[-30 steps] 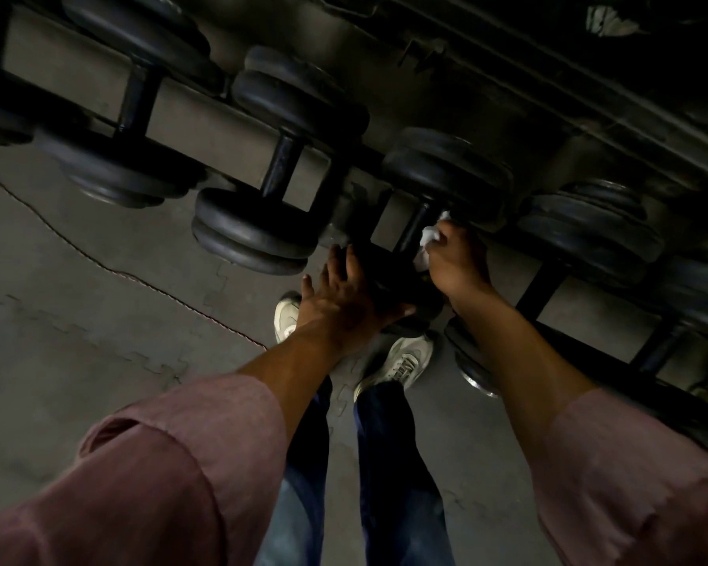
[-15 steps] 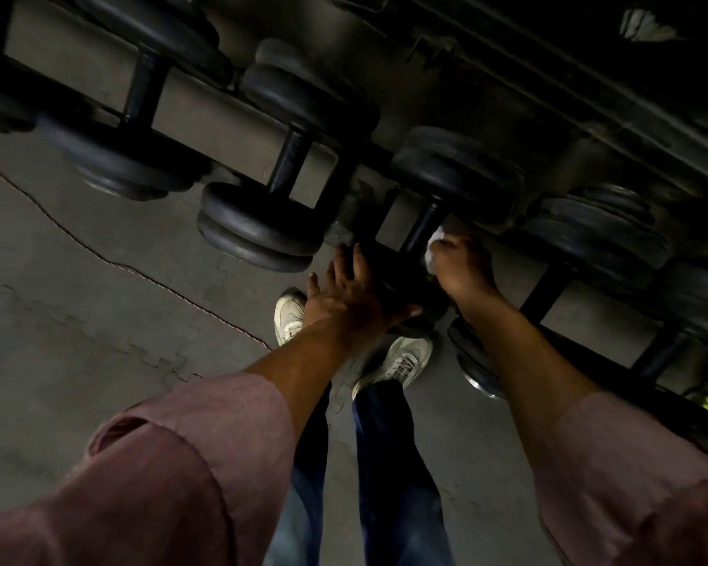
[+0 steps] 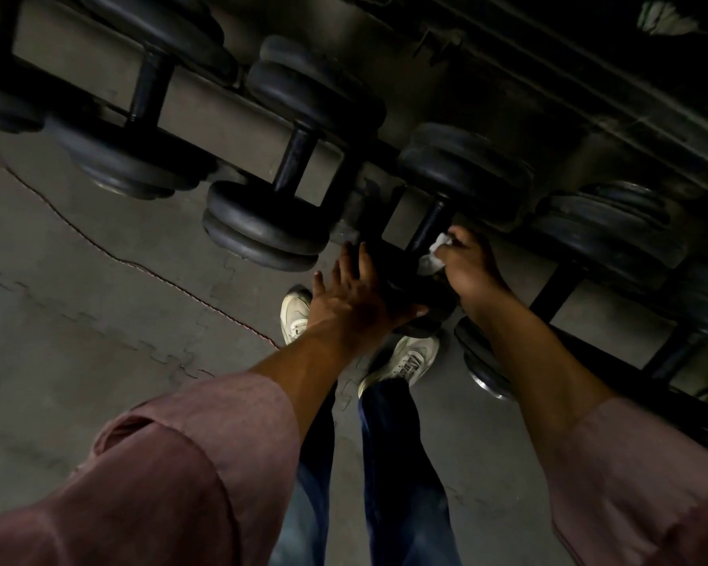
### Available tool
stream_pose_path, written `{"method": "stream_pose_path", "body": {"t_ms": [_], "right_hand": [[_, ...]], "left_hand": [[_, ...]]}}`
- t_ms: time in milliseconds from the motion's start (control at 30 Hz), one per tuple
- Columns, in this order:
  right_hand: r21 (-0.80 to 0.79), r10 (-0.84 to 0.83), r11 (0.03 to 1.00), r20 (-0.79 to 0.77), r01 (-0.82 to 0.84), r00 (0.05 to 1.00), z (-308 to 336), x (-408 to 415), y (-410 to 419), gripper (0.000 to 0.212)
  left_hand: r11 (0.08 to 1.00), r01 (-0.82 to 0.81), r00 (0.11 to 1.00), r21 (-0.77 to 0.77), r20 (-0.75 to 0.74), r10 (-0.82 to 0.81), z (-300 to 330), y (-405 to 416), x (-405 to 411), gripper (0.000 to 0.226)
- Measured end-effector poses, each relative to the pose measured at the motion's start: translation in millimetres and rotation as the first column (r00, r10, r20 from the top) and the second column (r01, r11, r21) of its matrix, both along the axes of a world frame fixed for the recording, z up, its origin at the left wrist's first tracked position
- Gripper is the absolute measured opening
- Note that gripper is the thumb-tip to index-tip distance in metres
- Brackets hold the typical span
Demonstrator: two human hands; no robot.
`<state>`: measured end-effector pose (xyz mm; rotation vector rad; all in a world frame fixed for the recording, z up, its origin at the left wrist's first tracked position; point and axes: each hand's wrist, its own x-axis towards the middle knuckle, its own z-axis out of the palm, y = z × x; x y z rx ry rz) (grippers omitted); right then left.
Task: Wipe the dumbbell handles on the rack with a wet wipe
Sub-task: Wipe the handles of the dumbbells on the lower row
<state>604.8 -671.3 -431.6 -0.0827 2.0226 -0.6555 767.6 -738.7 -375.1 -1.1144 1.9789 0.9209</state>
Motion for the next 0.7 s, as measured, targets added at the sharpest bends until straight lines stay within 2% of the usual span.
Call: {"method": "stream_pose_path", "body": {"t_ms": [67, 133, 200, 233, 400, 500, 600, 700], "right_hand": [[0.06, 0.224, 0.973, 0.002, -0.223, 0.975, 1, 2, 5, 0.014], [0.107, 0.389, 0.917, -0.03, -0.384, 0.921, 2, 3, 5, 0.019], [0.128, 0.437, 0.893, -0.026, -0.431, 0.899, -1, 0, 3, 0.02], [0.107, 0.419, 0.902, 0.02, -0.419, 0.908, -2, -2, 2, 0.019], [-0.012, 0.168, 0.985, 0.253, -0.171, 0.953, 0, -5, -7, 0.042], [0.01, 0.037, 0.999, 0.294, -0.042, 0.955, 1, -8, -12, 0.034], [0.031, 0.026, 0.999, 0.287, -0.036, 0.957, -1, -9, -11, 0.031], [0.029, 0.172, 0.983, 0.238, -0.184, 0.956, 1, -10, -11, 0.023]], "left_hand": [[1.0, -0.001, 1.0, -0.011, -0.005, 0.001, 0, 0, 0, 0.123], [1.0, -0.01, 1.0, -0.016, -0.01, 0.01, 0, 0, 0, 0.122], [1.0, -0.011, 1.0, -0.014, -0.01, 0.011, -1, 0, -1, 0.122], [1.0, -0.01, 1.0, -0.018, -0.013, 0.01, -1, 0, -1, 0.123], [1.0, -0.012, 1.0, -0.025, -0.026, 0.012, -5, 0, 1, 0.125], [0.999, -0.014, 0.999, -0.036, -0.037, 0.013, -5, 1, 2, 0.124], [0.999, -0.018, 0.999, -0.034, -0.045, 0.017, -3, 1, 2, 0.124], [0.999, -0.019, 0.999, -0.029, -0.037, 0.018, -3, 0, 2, 0.125]]}}
